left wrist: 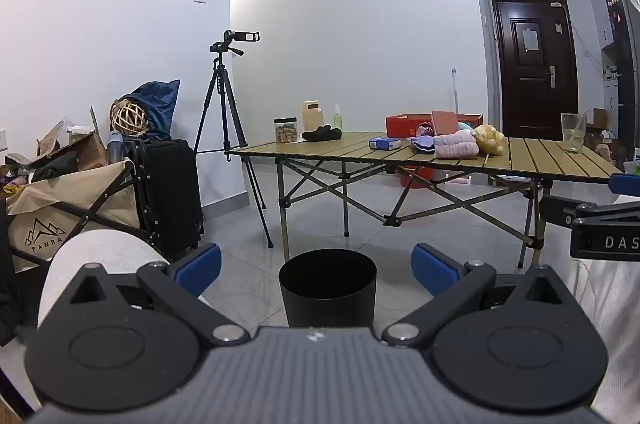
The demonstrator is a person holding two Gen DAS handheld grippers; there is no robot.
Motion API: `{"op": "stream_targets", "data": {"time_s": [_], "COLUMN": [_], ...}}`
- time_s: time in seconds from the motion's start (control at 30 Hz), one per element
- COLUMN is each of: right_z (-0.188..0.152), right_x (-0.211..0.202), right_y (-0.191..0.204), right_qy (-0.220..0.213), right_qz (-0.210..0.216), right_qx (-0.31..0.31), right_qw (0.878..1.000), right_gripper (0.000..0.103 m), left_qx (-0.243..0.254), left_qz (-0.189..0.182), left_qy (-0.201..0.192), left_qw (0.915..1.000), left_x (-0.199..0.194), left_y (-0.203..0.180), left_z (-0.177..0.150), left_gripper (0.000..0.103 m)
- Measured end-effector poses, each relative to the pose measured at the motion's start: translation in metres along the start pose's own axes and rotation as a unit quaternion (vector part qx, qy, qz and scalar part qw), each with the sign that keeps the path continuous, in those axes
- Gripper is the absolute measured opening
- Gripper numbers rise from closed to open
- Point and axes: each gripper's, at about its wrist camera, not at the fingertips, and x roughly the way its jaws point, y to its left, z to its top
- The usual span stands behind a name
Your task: Collect trash
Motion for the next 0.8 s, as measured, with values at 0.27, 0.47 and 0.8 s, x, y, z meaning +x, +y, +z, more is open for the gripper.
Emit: {"op": "stream_targets", "data": {"time_s": [0.27, 0.47, 0.8], "right_z": [-0.0005, -0.0032, -0.0042], "right_x": [-0.0004, -0.0003, 0.0], "right_y": [0.0001, 0.0009, 0.0018], "right_qy": [-0.002, -0.002, -0.003], "right_qz": [0.0, 0.0, 0.0], "right_qx": [-0.002, -0.001, -0.003], "right_qw": [1.0, 1.0, 1.0], "right_gripper": [0.103, 0.103, 0.103], "left_qx": [-0.001, -0.001, -0.001], "left_qz": [-0.003, -0.004, -0.002], "left_qy": [-0.001, -0.001, -0.005], "left_qw": [1.0, 1.0, 1.0], "left_x": [0.0007, 0.0013, -0.001], "left_y": [-0.0006, -0.001, 0.0002], "left_z": [0.0007, 0.004, -0.0006], "left_gripper": [0.103, 0.103, 0.103]}}
